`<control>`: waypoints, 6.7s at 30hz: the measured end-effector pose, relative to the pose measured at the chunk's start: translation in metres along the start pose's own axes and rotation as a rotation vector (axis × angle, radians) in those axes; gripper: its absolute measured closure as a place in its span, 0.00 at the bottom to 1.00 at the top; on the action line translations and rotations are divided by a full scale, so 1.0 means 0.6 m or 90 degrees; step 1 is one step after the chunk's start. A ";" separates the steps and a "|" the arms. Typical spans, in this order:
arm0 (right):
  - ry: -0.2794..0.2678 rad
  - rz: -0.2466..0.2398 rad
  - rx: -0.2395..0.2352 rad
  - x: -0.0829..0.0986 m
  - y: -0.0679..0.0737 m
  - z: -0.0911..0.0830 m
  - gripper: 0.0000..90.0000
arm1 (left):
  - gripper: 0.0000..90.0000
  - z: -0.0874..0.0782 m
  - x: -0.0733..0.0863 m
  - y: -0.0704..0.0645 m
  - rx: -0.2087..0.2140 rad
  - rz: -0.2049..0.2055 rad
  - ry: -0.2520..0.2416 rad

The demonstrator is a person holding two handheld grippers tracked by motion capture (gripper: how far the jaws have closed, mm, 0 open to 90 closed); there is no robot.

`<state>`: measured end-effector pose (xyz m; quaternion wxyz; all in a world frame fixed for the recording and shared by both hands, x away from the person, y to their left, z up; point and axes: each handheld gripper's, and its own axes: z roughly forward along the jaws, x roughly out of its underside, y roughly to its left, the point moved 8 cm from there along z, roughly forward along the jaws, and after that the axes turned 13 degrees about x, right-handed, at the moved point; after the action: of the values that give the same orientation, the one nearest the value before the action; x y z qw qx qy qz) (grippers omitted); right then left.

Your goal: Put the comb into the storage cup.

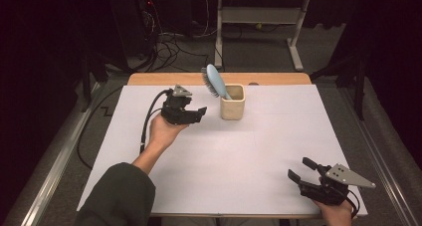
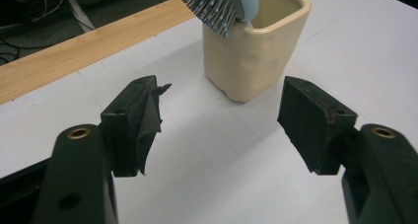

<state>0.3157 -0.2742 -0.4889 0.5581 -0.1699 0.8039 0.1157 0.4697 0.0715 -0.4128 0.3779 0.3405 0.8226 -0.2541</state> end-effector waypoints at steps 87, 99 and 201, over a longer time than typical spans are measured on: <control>-0.005 0.000 0.010 -0.002 -0.004 -0.001 0.32 | 0.38 -0.127 0.103 -0.007 -0.010 -0.014 -0.079; -0.004 -0.001 0.010 -0.002 -0.004 -0.001 0.32 | 0.38 -0.143 0.115 0.002 -0.025 -0.021 -0.090; -0.009 0.003 0.013 -0.003 -0.004 -0.001 0.31 | 0.35 -0.207 0.285 -0.012 -0.062 -0.064 -0.105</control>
<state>0.3165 -0.2761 -0.4869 0.5650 -0.1615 0.8016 0.1099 0.3264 0.2138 -0.4749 0.4468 0.2578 0.8163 -0.2598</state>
